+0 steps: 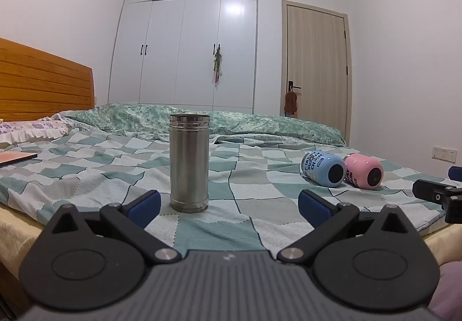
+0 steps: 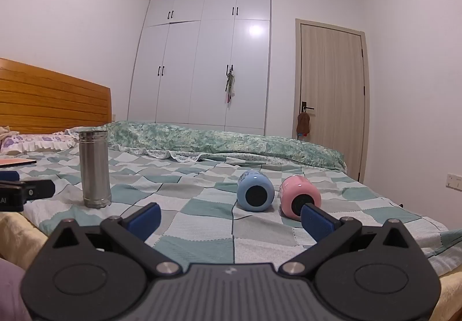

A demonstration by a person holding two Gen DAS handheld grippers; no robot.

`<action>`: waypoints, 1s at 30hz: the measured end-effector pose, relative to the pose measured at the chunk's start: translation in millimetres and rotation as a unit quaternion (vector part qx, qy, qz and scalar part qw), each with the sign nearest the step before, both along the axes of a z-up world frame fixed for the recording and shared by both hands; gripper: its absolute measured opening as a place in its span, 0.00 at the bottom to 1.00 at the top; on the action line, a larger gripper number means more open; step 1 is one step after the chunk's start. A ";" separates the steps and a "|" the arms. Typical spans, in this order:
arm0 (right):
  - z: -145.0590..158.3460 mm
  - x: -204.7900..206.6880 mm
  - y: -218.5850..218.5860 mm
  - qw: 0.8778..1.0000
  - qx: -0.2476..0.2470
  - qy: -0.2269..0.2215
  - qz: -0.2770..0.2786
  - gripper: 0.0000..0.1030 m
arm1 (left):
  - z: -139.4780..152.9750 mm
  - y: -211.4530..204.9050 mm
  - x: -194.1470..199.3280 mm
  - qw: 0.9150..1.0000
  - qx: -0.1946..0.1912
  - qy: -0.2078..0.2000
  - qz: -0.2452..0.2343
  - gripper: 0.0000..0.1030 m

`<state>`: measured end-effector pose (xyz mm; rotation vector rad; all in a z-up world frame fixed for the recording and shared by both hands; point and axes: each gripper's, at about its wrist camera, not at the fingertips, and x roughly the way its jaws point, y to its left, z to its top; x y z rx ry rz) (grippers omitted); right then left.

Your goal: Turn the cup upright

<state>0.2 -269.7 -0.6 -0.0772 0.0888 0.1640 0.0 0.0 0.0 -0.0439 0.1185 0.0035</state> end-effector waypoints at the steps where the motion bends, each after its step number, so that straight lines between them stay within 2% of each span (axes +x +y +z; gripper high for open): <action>1: 0.0 0.0 0.1 1.000 0.000 0.000 0.000 1.00 | 0.0 0.0 -0.1 1.000 0.000 0.000 0.000 1.00; 30: -0.7 -0.4 1.1 1.000 -0.001 0.000 0.000 1.00 | 0.1 -0.3 -0.5 1.000 0.000 0.000 -0.001 1.00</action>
